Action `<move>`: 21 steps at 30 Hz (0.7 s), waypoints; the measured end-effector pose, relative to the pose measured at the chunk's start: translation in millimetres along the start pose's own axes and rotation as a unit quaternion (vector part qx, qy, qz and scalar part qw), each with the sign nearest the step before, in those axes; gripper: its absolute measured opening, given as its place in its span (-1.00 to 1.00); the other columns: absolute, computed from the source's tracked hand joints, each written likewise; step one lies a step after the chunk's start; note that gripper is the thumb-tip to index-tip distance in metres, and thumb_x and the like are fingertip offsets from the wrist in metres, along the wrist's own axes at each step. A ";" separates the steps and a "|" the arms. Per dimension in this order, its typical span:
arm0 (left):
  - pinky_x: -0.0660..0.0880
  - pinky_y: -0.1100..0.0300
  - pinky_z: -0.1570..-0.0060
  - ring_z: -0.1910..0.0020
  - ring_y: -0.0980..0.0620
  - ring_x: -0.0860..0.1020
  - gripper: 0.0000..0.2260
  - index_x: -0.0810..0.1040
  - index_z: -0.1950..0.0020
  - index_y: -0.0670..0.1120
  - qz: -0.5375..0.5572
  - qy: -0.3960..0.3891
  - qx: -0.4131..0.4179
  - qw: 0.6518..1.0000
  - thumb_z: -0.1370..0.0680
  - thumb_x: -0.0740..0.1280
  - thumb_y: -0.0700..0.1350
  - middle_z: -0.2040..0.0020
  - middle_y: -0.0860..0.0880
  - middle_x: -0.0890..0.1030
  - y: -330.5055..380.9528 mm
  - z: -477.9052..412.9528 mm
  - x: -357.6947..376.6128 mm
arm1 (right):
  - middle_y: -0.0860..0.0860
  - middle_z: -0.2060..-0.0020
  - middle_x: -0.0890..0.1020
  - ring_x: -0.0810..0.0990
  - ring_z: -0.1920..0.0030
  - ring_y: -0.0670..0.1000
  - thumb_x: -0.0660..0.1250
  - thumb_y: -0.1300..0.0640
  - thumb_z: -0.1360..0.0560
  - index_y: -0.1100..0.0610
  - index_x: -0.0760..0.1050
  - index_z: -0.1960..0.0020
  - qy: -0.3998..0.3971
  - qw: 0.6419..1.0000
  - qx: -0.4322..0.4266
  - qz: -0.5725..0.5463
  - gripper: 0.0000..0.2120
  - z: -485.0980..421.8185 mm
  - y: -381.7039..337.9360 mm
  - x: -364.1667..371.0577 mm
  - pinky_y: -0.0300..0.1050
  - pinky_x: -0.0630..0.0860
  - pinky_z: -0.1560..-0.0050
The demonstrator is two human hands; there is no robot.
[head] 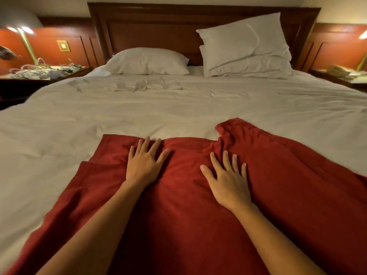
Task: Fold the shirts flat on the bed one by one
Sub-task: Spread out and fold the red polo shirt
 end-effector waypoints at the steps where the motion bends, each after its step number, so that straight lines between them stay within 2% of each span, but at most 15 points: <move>1: -0.19 -0.11 -0.56 -0.62 -0.04 -0.09 -0.29 0.13 -0.59 0.22 -0.027 0.004 -0.001 1.000 -0.51 -0.17 0.48 -0.64 0.00 0.03 -12.2 3.9 -5.1 | 0.03 -0.62 -0.08 -0.19 -0.60 0.11 -0.39 -0.49 -0.43 -0.20 -0.13 -0.60 0.011 1.000 -0.002 0.028 -0.20 4.9 -1.9 -0.1 0.19 -0.28 -0.55; 4: -0.13 -0.21 -0.52 -0.61 -0.16 -0.06 -0.29 0.16 -0.58 0.21 -0.066 0.042 -0.084 0.993 -0.50 -0.08 0.51 -0.63 -0.08 0.07 -78.5 7.2 -31.6 | 0.04 -0.62 -0.02 -0.13 -0.60 0.14 -0.33 -0.45 -0.48 -0.23 -0.11 -0.60 0.032 0.998 0.014 0.058 -0.27 1.3 -4.7 -3.7 0.21 -0.21 -0.56; 6: 0.06 -0.25 -0.48 -0.55 -0.23 0.12 -0.23 0.20 -0.55 0.17 -0.061 0.043 -0.153 0.985 -0.45 -0.04 0.55 -0.57 -0.13 0.21 -121.3 1.0 -47.4 | 0.04 -0.61 0.02 -0.10 -0.60 0.14 -0.33 -0.45 -0.49 -0.24 -0.10 -0.59 0.046 0.996 0.017 0.078 -0.28 -2.3 -7.1 0.0 0.22 -0.18 -0.56; 8: 0.23 -0.21 -0.38 -0.44 -0.26 0.30 -0.18 0.24 -0.54 0.08 -0.038 0.042 -0.181 0.982 -0.42 0.07 0.55 -0.47 -0.16 0.37 -136.7 -11.2 -56.9 | 0.04 -0.61 0.05 -0.08 -0.60 0.14 -0.34 -0.45 -0.48 -0.25 -0.08 -0.59 0.060 0.995 0.020 0.082 -0.27 -2.9 -5.7 1.8 0.22 -0.16 -0.56; 11: 0.34 -0.10 -0.32 -0.37 -0.24 0.42 -0.22 0.27 -0.55 0.01 0.108 0.062 -0.171 0.977 -0.45 0.41 0.32 -0.40 -0.18 0.48 -132.5 -31.0 -60.3 | 0.03 -0.61 0.08 -0.05 -0.60 0.13 -0.32 -0.44 -0.48 -0.25 -0.03 -0.59 0.073 0.994 0.021 0.075 -0.28 -2.6 -5.4 -1.3 0.22 -0.14 -0.56; 13: 0.43 -0.03 -0.22 -0.28 -0.23 0.51 -0.39 0.44 -0.42 -0.03 0.187 0.090 -0.142 0.968 -0.43 0.53 0.09 -0.28 -0.17 0.58 -131.2 -40.3 -66.8 | 0.03 -0.60 0.09 -0.04 -0.60 0.12 -0.29 -0.43 -0.49 -0.25 0.01 -0.58 0.081 0.994 0.023 0.074 -0.29 -1.6 -6.1 -2.6 0.21 -0.12 -0.56; 15: 0.48 -0.04 -0.08 -0.13 -0.27 0.57 -0.65 0.55 -0.20 -0.04 0.168 0.137 -0.102 0.971 -0.46 0.52 -0.06 -0.10 -0.20 0.65 -139.7 -46.5 -82.4 | 0.03 -0.60 0.10 -0.02 -0.60 0.11 -0.26 -0.42 -0.51 -0.22 0.08 -0.58 0.103 0.993 0.020 0.063 -0.31 -0.3 -6.6 -5.0 0.19 -0.11 -0.57; 17: 0.51 -0.09 0.04 -0.02 -0.34 0.56 -0.78 0.55 -0.10 -0.03 0.091 0.163 -0.087 0.979 -0.50 0.47 -0.08 0.00 -0.27 0.64 -153.4 -50.5 -95.9 | 0.02 -0.60 0.13 0.00 -0.60 0.08 -0.22 -0.38 -0.53 -0.18 0.18 -0.56 0.134 0.990 0.014 0.044 -0.33 0.7 -5.8 -10.3 0.18 -0.09 -0.57; 19: 0.49 -0.10 0.10 0.03 -0.36 0.56 -0.81 0.53 -0.10 -0.02 0.037 0.157 -0.064 0.985 -0.53 0.44 -0.04 0.02 -0.29 0.63 -158.1 -56.4 -97.3 | 0.02 -0.58 0.18 0.04 -0.59 0.06 -0.21 -0.34 -0.55 -0.15 0.23 -0.55 0.145 0.988 0.008 0.048 -0.34 0.2 -5.8 -10.7 0.18 -0.08 -0.57; 21: 0.48 -0.09 0.06 -0.02 -0.33 0.57 -0.75 0.49 -0.18 0.01 0.033 0.118 -0.046 0.991 -0.55 0.42 0.01 -0.06 -0.24 0.64 -152.0 -60.9 -85.0 | 0.00 -0.57 0.22 0.05 -0.59 0.06 -0.22 -0.34 -0.55 -0.14 0.19 -0.56 0.129 0.990 0.012 0.063 -0.34 -1.1 -4.3 -5.9 0.18 -0.09 -0.57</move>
Point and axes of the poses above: each hand's wrist, its own z-axis away from the middle knuckle, its own x-axis out of the palm, y = z × x, the point moved 9 cm from there along -z, towards the middle knuckle
